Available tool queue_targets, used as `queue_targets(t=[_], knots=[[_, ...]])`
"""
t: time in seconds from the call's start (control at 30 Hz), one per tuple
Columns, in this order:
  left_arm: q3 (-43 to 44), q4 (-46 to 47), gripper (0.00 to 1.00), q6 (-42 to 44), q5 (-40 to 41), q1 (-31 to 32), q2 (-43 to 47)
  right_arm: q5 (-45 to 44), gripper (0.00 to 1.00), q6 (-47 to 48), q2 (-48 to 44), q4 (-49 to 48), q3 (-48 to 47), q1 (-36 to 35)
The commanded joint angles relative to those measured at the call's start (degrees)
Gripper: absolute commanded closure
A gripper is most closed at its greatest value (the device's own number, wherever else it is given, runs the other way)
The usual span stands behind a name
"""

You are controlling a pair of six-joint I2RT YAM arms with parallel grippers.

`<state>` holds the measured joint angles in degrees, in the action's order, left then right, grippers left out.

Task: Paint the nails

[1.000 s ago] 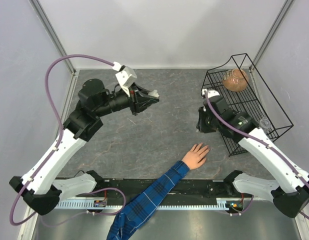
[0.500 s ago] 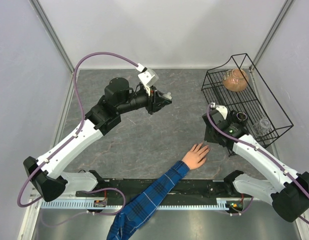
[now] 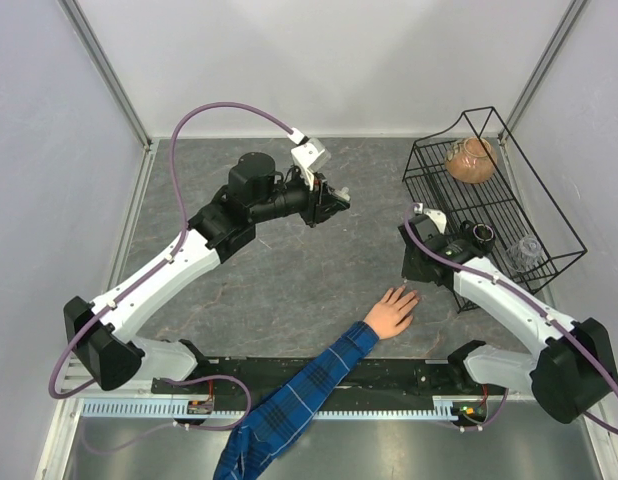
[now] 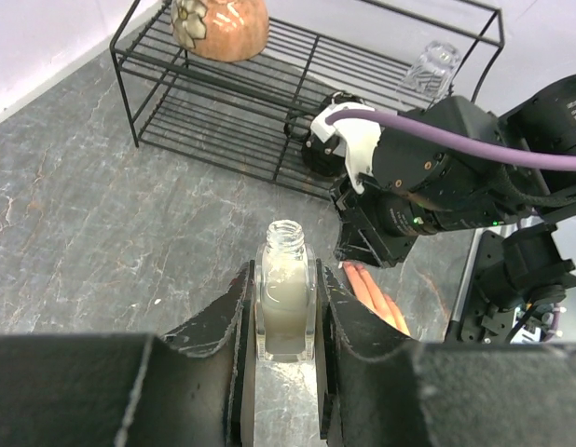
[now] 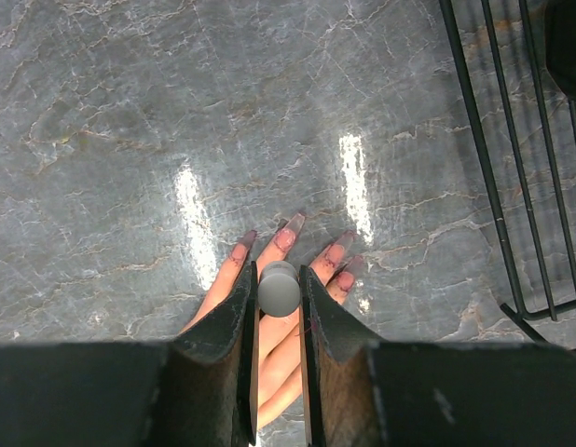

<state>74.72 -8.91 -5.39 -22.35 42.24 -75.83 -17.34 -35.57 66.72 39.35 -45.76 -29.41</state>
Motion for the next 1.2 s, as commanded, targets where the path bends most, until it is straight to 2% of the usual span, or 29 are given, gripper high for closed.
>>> queue_targets(t=[0.0, 1.17], knots=[[3.15, 2.14, 0.98, 2.58, 1.08, -0.05, -0.28, 1.96, 1.0, 0.5, 1.39, -2.44, 0.05, 1.11], [2.27, 1.26, 0.98, 3.89, 1.43, -1.37, 0.77, 1.17, 1.0, -0.2, 5.09, -6.13, 2.25, 2.34]])
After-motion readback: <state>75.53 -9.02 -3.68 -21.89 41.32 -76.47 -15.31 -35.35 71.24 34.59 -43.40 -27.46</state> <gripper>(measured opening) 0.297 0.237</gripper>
